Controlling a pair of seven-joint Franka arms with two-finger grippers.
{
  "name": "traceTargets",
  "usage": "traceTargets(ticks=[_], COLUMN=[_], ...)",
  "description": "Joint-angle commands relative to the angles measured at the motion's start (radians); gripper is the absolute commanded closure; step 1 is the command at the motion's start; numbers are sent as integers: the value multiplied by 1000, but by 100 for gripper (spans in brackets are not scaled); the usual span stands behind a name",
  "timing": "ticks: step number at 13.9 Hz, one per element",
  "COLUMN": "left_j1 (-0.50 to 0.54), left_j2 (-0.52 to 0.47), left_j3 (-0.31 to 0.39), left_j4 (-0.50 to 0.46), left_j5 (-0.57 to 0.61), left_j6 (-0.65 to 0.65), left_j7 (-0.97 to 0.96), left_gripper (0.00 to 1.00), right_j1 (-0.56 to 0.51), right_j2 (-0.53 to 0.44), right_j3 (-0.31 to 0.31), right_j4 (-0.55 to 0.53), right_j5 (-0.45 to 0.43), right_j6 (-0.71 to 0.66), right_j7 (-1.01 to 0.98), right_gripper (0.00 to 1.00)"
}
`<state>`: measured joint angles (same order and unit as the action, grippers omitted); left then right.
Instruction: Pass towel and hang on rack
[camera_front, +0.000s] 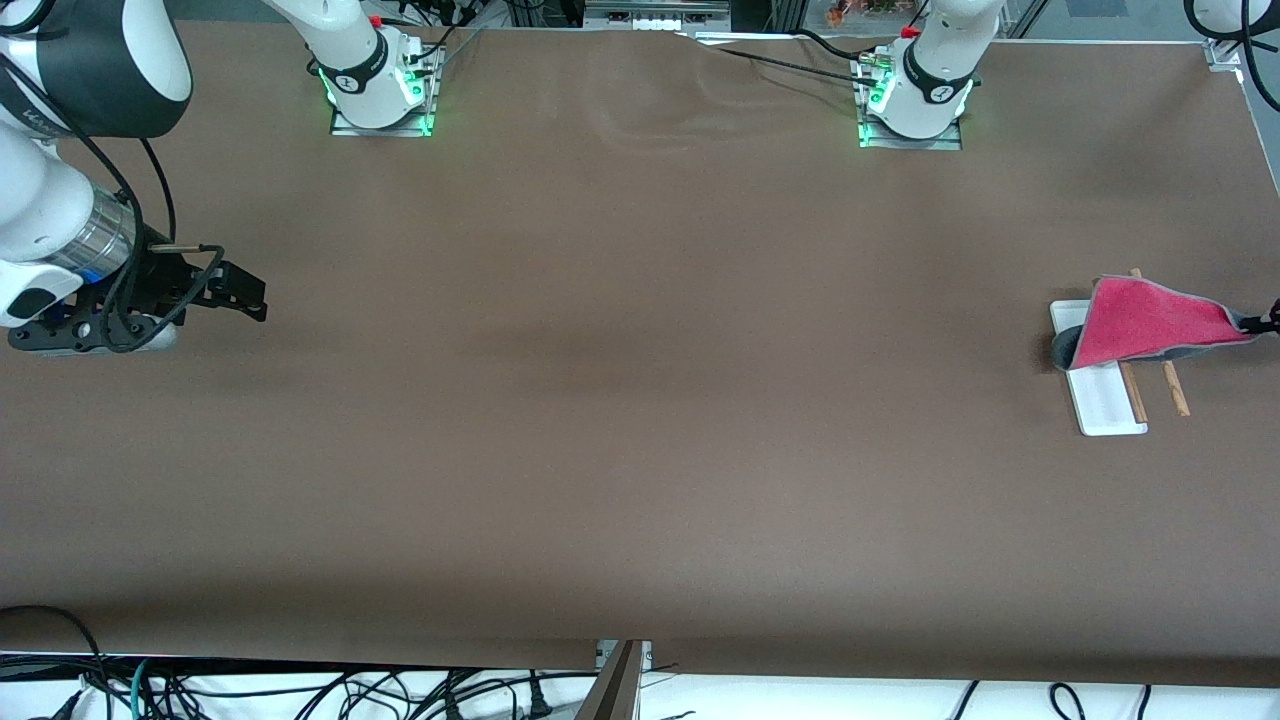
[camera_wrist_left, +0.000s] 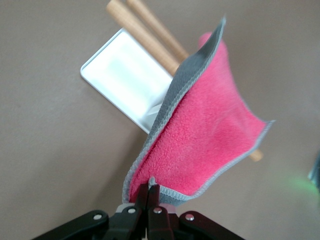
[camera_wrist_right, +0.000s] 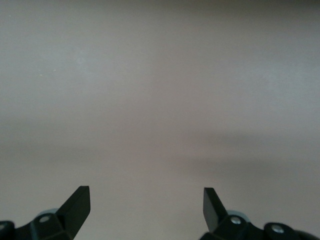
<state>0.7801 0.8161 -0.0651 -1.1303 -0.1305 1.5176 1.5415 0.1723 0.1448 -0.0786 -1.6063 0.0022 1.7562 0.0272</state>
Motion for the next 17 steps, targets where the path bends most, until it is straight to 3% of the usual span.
traceTargets(ticks=[1,2,6,9,13,17], left_j1=[8,8,7,-15,-178,-398], left_j2=[14,15,-11,-92,-233,-337], left_j3=[-8,-8,-12,-25,-24,-24], left_j4=[-14,-14,0,3,1,3], left_j5=[28,26,22,29,89,152], left_j6=[30,38,27,-14,-20,-177], left_j7=[34,34,26,8,-65,-303], left_gripper=[78,1,0,0,0,0], right_j1=[7,6,0,6,6,6], right_j2=[-8,-8,2,1,-4,4], right_j3=[6,5,0,5,3,3], right_j4=[8,8,31,31,66,75], right_j5=[-33,-31,-18,-27,-30,-24], right_j6=[-6,-6,-6,-6,-7,-6], right_j7=[-3,-4,39,39,34,33], right_gripper=[0,0,0,0,0,0])
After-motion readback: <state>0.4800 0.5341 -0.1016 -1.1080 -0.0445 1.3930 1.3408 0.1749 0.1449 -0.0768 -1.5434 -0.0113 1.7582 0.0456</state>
